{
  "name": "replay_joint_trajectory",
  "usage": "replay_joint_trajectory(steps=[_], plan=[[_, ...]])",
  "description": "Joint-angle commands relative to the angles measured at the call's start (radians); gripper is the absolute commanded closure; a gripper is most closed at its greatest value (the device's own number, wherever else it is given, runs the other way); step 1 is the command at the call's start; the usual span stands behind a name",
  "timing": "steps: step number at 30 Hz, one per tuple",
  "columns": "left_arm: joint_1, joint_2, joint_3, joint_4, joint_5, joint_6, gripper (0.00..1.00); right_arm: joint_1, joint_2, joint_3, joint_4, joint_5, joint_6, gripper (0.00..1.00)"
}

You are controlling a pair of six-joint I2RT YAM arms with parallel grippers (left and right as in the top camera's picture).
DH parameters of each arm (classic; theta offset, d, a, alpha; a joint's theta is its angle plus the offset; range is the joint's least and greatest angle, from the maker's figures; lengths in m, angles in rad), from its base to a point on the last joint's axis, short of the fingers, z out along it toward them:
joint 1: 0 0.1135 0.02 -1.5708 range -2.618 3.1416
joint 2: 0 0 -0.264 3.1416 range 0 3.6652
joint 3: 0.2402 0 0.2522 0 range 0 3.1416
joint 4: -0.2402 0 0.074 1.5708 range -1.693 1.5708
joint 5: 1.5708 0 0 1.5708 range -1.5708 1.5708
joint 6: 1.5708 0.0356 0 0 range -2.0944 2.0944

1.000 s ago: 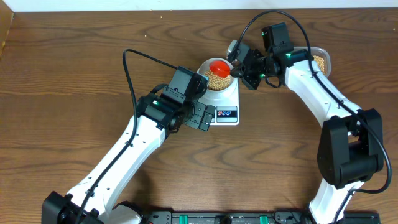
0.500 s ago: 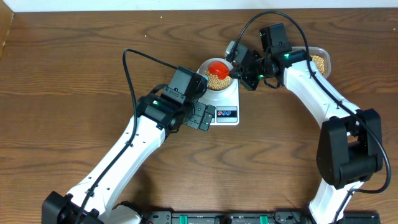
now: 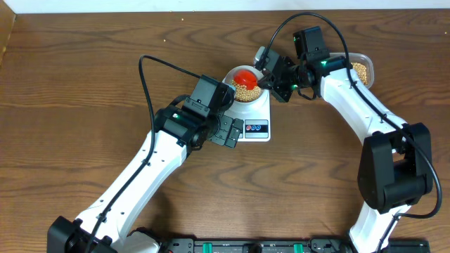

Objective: Scoop item into bowl and weigh 50g on scale
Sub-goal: 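Carry the scoop over the bowl and sprinkle a few soybeans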

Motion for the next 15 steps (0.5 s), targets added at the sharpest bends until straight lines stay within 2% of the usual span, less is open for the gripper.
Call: replay_joint_trajectory(steps=[1,15], plan=[[0.002,-0.008,0.005,-0.004,-0.002,0.018,0.01,-0.017,0.010,0.000,0.012,-0.036,0.043,0.99],[0.002,-0.008,0.005,-0.004,-0.002,0.018,0.01,-0.086,0.010,0.001,0.059,-0.193,0.126,0.99]])
